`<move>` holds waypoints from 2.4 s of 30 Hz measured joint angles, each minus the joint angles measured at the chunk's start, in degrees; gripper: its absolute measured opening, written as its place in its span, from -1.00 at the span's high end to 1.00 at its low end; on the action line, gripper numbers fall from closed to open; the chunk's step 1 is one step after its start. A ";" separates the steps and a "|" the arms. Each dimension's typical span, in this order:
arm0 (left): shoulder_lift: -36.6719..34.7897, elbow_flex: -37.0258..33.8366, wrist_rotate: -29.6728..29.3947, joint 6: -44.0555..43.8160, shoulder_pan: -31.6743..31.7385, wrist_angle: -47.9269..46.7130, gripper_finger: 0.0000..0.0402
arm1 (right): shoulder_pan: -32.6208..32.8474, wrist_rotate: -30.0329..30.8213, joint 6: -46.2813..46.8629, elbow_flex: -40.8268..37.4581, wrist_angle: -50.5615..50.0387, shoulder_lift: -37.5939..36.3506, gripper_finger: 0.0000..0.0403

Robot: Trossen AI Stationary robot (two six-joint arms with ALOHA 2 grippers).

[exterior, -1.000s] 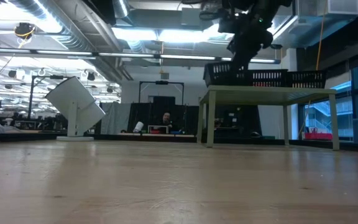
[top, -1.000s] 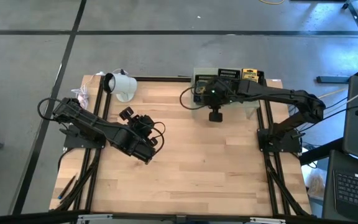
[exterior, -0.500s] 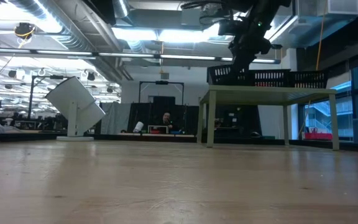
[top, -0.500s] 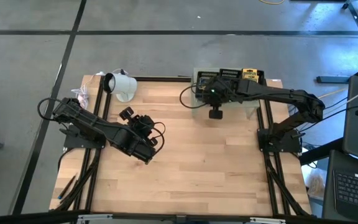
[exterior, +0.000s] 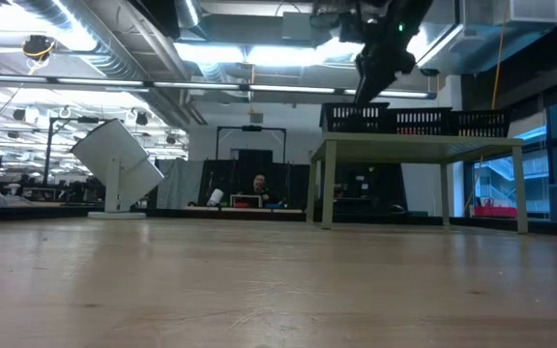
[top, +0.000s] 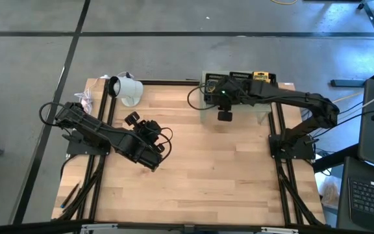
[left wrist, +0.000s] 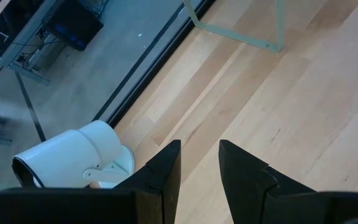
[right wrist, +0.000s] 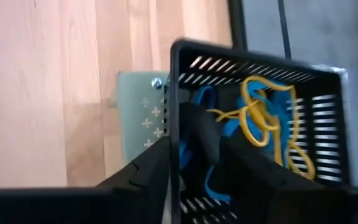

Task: Pick & Place Office Desk Supplies
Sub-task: Put the black basket on the shelf, then return to Home Position

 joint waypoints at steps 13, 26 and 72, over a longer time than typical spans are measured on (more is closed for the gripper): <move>0.00 0.00 1.34 1.40 0.00 0.02 0.49 | 0.38 -0.44 6.87 8.59 -8.78 -3.87 0.14; 0.00 0.00 0.08 4.36 0.00 0.00 0.49 | 0.38 -7.40 12.51 -8.52 -0.23 -25.81 0.28; 0.00 0.00 3.85 9.95 0.17 20.04 0.49 | 26.36 13.13 30.86 -70.25 60.74 -58.49 0.29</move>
